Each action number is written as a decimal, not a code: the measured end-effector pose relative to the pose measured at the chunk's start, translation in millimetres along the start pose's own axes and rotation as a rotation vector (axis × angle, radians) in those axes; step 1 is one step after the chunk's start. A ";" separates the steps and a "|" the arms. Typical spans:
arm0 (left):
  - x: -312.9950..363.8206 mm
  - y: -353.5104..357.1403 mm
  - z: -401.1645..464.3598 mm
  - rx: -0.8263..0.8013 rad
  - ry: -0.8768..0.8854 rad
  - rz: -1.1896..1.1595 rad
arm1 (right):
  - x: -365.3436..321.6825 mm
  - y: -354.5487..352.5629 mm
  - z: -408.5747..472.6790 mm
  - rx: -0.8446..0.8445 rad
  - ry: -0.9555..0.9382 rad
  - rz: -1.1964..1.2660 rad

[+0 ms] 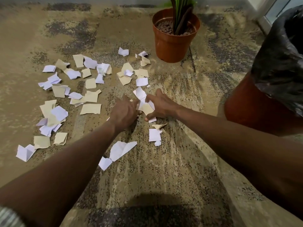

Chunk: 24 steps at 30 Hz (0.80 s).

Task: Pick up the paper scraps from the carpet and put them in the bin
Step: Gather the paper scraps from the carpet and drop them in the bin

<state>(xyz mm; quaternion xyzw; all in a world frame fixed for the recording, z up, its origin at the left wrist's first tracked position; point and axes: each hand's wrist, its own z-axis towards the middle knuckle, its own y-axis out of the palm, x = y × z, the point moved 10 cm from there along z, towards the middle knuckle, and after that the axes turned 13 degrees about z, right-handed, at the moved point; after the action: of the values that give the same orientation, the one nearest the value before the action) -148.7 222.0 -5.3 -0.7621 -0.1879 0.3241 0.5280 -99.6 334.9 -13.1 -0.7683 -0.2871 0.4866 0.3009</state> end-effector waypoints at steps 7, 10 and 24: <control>-1.8 -23.2 -16.2 0.241 -0.019 -0.359 | -10.0 -2.1 -5.5 0.055 -0.002 0.172; -12.5 -15.2 -26.8 0.252 -0.056 -0.590 | -11.4 -12.9 -12.9 0.076 0.006 0.231; -37.9 -65.9 -65.4 0.230 -0.313 -1.145 | -33.5 -85.7 -62.0 0.112 0.118 0.532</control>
<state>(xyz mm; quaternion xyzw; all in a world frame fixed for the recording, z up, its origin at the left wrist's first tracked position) -127.0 178.0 82.2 -0.4213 -0.6073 0.1151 0.6637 -67.4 355.0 91.1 -0.8259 -0.0298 0.5179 0.2210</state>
